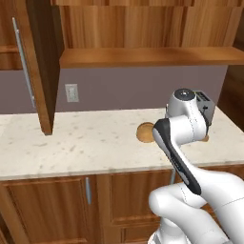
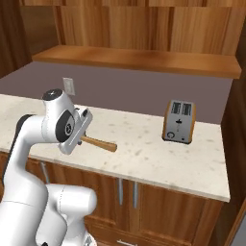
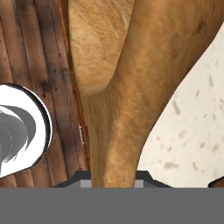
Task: Organize the utensils by type. Pick up the wooden spoons from the counter and place them in the open cabinet. Then pick up the metallic utensils from the counter and place them in the open drawer.
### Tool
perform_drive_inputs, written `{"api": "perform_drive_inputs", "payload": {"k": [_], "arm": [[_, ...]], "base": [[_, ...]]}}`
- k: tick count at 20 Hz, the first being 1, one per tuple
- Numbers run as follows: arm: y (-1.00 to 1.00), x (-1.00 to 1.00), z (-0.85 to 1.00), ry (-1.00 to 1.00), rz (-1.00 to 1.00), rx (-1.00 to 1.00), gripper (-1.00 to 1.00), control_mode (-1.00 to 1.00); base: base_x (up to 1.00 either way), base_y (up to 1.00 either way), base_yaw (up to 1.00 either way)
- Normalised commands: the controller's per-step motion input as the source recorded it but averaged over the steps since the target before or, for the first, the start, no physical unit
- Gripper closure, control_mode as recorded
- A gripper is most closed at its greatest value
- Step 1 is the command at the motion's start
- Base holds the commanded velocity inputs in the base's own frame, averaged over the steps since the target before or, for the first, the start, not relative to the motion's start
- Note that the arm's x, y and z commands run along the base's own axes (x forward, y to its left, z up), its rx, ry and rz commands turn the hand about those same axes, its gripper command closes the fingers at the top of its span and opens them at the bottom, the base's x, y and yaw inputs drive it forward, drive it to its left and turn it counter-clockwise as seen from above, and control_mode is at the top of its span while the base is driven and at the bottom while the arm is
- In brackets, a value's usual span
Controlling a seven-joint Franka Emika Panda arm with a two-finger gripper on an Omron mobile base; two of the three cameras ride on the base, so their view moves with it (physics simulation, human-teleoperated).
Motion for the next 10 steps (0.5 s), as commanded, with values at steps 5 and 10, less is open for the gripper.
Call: {"api": "perform_drive_inputs", "payload": {"k": [5,10], "arm": [[0.0,0.0,0.0,0.0,0.0,0.0,1.0,1.0],[0.0,0.0,0.0,0.0,0.0,0.0,1.0,1.0]], "base": [[0.49,-0.19,-0.05],[0.43,-0.13,-0.09]]}}
